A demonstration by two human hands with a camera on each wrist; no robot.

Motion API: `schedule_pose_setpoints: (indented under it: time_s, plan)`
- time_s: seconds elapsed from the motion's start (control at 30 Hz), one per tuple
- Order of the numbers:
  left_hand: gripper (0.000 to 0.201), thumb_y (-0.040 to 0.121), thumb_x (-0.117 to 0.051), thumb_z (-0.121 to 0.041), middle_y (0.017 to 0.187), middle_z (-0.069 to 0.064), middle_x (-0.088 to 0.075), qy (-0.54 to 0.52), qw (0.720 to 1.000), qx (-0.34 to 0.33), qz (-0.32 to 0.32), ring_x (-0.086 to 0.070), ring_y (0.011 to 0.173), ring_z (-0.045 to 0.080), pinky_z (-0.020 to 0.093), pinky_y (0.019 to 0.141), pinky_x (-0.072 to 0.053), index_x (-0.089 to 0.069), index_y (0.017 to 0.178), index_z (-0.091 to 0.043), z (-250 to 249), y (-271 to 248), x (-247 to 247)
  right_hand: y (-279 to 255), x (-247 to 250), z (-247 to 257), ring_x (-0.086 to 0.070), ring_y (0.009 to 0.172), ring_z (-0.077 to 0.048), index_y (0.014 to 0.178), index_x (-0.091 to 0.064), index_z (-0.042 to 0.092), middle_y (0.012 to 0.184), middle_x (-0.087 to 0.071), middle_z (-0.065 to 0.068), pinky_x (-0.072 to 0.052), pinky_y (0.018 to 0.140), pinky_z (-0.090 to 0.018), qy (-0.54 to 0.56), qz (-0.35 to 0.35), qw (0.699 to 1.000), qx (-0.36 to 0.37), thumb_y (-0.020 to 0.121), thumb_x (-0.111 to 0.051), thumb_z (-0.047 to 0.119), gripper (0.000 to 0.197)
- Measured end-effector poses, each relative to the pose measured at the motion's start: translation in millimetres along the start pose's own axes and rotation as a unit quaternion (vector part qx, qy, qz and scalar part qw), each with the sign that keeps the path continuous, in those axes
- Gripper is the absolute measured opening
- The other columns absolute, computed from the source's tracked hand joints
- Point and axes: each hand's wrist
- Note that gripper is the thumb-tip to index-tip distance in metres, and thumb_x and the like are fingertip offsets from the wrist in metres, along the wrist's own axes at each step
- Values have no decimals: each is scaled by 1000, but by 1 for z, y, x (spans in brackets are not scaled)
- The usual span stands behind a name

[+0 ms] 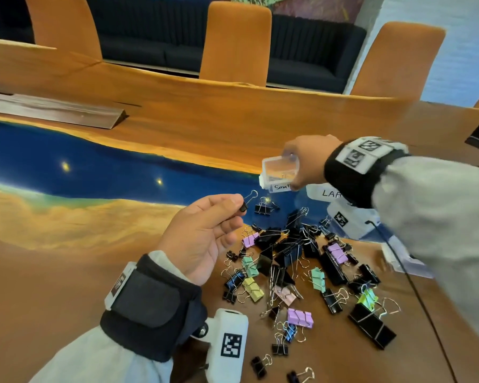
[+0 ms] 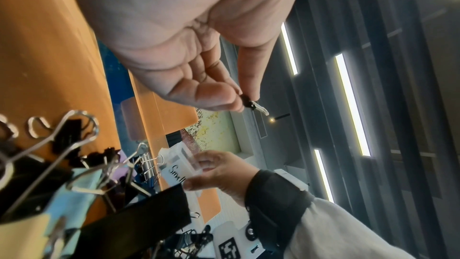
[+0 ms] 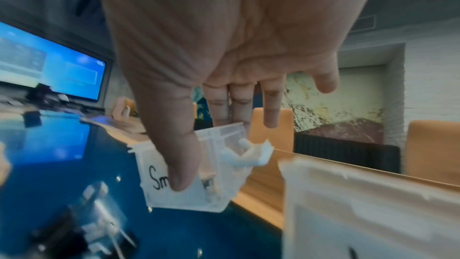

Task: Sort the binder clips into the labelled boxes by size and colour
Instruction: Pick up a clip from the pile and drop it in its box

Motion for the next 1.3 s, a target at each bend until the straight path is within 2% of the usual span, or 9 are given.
schedule_pose_setpoints:
  time_s: [0.07, 0.17, 0.4, 0.47, 0.6, 0.7, 0.93, 1.13, 1.3]
  plan:
    - [34, 68, -79, -27, 82, 3, -69, 13, 1000, -13, -5, -63, 68, 10, 18, 51, -49, -70, 96, -13, 0, -1, -1, -29, 13, 0, -56, 107, -19, 135, -51, 26, 126, -58, 4, -49, 98, -43, 33, -29, 998, 49, 67, -86, 46, 79]
    - [28, 66, -80, -30, 80, -1, -69, 50, 997, -49, -16, -58, 68, 9, 21, 54, -44, -71, 89, -16, 0, -3, -4, -78, 20, 8, -52, 101, -10, 131, -52, 25, 121, -56, 9, -49, 93, -32, 48, -13, 993, 110, 63, -86, 53, 81]
    - [21, 69, -80, -27, 72, -14, -71, 211, 972, -101, 17, -58, 58, -9, 5, 52, -41, -79, 88, -19, 4, -13, -15, -128, 4, 34, -55, 103, -6, 134, -51, 29, 121, -57, 15, -49, 92, -27, 110, 67, 976, 177, 63, -81, 64, 85]
    - [24, 72, -78, -31, 79, -18, -74, 205, 974, -91, 4, -59, 63, -10, 8, 57, -42, -80, 95, -22, 3, -11, -13, -125, 1, 32, -57, 101, -8, 133, -52, 29, 119, -59, 15, -51, 93, -31, 135, 71, 974, 169, 63, -82, 62, 82]
    - [28, 79, -73, -42, 80, -16, -63, 117, 990, -48, -55, -43, 71, 8, 25, 61, -34, -81, 96, -21, -1, -2, -2, -102, 4, 16, -56, 100, -11, 131, -54, 28, 118, -53, 11, -52, 93, -34, 124, 28, 983, 132, 69, -83, 54, 73]
    - [24, 82, -71, -37, 84, -4, -54, 78, 995, -32, -52, -44, 67, 8, 24, 56, -33, -80, 94, -17, -1, 0, 2, -69, 10, -1, -53, 107, -16, 138, -51, 26, 126, -48, 5, -48, 97, -37, 83, -7, 993, 83, 73, -79, 56, 77]
    - [17, 90, -67, -21, 78, -3, -55, 62, 997, -10, -36, -43, 57, 7, 19, 44, -30, -75, 101, -11, 1, 4, 7, 5, 6, -16, -51, 130, -24, 146, -48, 20, 145, -52, 0, -41, 107, -39, 52, -6, 999, 17, 78, -77, 54, 82]
    - [17, 94, -63, -20, 76, -3, -56, 59, 998, 4, -12, -43, 56, 7, 21, 47, -28, -73, 104, -10, -2, 2, 6, 29, -12, -9, -57, 123, -24, 142, -51, 18, 139, -59, 1, -45, 103, -37, 44, 18, 999, -1, 73, -80, 56, 84]
    - [15, 96, -62, -19, 74, -3, -55, 48, 999, -1, -14, -42, 57, 7, 21, 50, -26, -71, 104, -10, -3, -4, 1, 19, -15, -13, -49, 134, -25, 152, -35, 21, 149, -50, 0, -39, 112, -41, 101, 33, 994, -4, 70, -77, 64, 102]
Point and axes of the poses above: each hand's wrist, its own y-axis towards the middle knuckle, its own x-axis out of the back of the hand, z = x × y
